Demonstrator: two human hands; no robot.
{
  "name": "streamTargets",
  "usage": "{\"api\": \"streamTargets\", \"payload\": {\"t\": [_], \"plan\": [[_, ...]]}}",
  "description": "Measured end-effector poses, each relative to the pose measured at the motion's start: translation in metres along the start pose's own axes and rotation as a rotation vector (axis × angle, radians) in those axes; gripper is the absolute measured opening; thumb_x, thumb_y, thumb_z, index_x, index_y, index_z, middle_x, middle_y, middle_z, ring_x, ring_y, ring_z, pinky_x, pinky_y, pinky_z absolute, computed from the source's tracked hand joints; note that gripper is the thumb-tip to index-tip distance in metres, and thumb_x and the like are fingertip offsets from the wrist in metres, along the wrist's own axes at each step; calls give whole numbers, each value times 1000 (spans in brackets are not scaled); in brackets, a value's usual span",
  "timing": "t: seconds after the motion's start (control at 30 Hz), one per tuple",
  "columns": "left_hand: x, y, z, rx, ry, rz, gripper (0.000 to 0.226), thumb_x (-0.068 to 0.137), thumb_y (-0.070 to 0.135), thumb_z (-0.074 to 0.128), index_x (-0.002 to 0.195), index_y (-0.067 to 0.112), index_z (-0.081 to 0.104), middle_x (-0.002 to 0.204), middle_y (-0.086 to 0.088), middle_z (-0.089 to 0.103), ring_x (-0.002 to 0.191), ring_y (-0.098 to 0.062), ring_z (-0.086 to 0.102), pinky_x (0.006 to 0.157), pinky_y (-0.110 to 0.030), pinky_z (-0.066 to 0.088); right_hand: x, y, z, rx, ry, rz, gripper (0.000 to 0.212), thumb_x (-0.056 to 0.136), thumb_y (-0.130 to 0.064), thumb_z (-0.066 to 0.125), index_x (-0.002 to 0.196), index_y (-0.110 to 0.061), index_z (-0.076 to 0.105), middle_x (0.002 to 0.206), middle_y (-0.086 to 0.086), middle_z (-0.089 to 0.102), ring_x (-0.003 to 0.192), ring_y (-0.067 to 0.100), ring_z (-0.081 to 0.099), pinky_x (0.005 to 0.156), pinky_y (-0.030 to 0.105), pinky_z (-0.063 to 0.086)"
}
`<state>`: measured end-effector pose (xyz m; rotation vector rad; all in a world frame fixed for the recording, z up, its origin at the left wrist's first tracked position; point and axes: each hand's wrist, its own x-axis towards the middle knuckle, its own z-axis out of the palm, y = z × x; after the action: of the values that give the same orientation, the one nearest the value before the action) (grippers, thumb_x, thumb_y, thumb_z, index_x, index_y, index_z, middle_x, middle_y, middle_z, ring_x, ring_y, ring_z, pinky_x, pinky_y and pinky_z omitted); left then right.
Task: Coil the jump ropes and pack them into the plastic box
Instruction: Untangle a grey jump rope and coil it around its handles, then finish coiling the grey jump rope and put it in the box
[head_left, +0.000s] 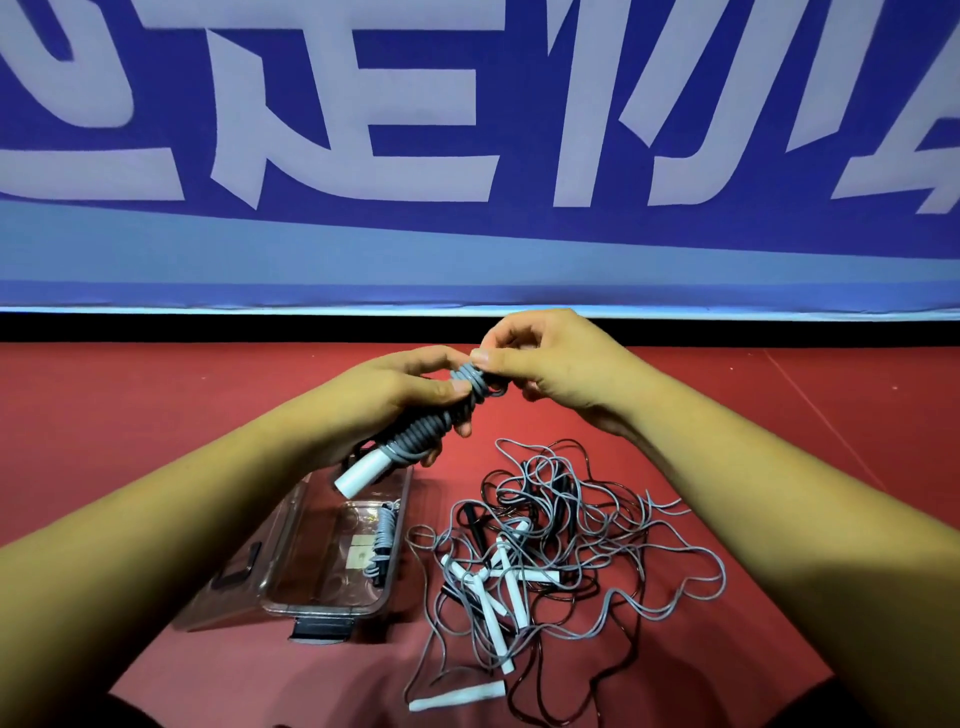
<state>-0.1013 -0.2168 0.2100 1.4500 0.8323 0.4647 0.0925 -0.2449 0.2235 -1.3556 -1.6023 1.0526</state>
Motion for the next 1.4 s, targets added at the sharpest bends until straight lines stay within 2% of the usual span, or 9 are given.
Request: {"api": "streamTargets", "payload": {"t": [0.2, 0.4, 0.63, 0.73, 0.87, 1.0, 1.13, 1.23, 1.4], "plan": [[-2, -6, -1, 37, 74, 22, 15, 97, 18, 56, 110, 11, 55, 86, -23, 65, 64, -27, 53, 57, -31, 47, 11, 7, 11, 164, 7, 186, 16, 90, -8, 63, 76, -16, 63, 76, 1, 60, 75, 12, 49, 61, 27, 36], [-2, -14, -16, -33, 142, 36, 8, 97, 19, 58, 102, 15, 54, 88, -26, 65, 56, -24, 53, 59, -36, 50, 40, 9, 43, 565, 345, 325, 26, 96, -5, 53, 72, -14, 54, 70, 2, 47, 64, 13, 41, 54, 27, 39], [6, -64, -35, 26, 141, -126, 44, 61, 26, 79, 99, 37, 59, 102, -32, 66, 81, -32, 57, 72, -43, 45, 45, 47, 59, 454, 193, 411, 12, 93, -10, 61, 82, -13, 61, 75, 3, 56, 59, 11, 48, 55, 27, 43], [20, -93, -45, 59, 220, -207, 58, 70, 11, 77, 117, 33, 51, 98, -31, 64, 74, -27, 58, 68, -34, 47, 54, 73, 57, 401, 204, 492, 11, 94, -15, 59, 84, -12, 58, 73, 3, 54, 57, 12, 47, 53, 26, 41], [42, -141, -74, 139, 323, -342, 53, 83, 3, 73, 125, 19, 45, 97, -19, 68, 65, -26, 63, 60, -32, 53, 68, 132, 71, 283, 187, 665, 13, 95, -16, 53, 83, -10, 55, 70, 4, 49, 52, 13, 44, 48, 25, 38], [54, -201, -96, 196, 476, -458, 25, 82, 6, 74, 93, 10, 52, 82, -15, 62, 64, -25, 59, 60, -34, 50, 73, 206, 103, 91, 146, 745, 11, 93, -14, 53, 85, -7, 54, 70, 9, 49, 48, 15, 44, 40, 21, 36], [58, -265, -110, 243, 537, -591, 38, 75, 15, 84, 91, 12, 49, 70, -9, 58, 57, -22, 54, 52, -31, 47, 74, 272, 125, -236, 32, 740, 23, 86, -15, 60, 65, -5, 54, 56, 9, 50, 51, 25, 48, 52, 27, 43], [65, -309, -114, 209, 565, -639, 37, 75, 10, 84, 89, 15, 49, 67, -8, 56, 50, -19, 47, 47, -27, 44, 72, 311, 140, -438, -83, 707, 41, 84, -16, 62, 50, -11, 39, 49, 5, 36, 52, 24, 39, 46, 26, 26], [85, -363, -116, 172, 642, -643, 36, 75, 6, 83, 82, 21, 51, 70, -4, 63, 49, -13, 56, 56, -28, 53, 58, 363, 173, -511, -195, 688, 24, 80, -26, 71, 77, -9, 54, 78, 13, 58, 77, 27, 56, 65, 30, 40]]}}
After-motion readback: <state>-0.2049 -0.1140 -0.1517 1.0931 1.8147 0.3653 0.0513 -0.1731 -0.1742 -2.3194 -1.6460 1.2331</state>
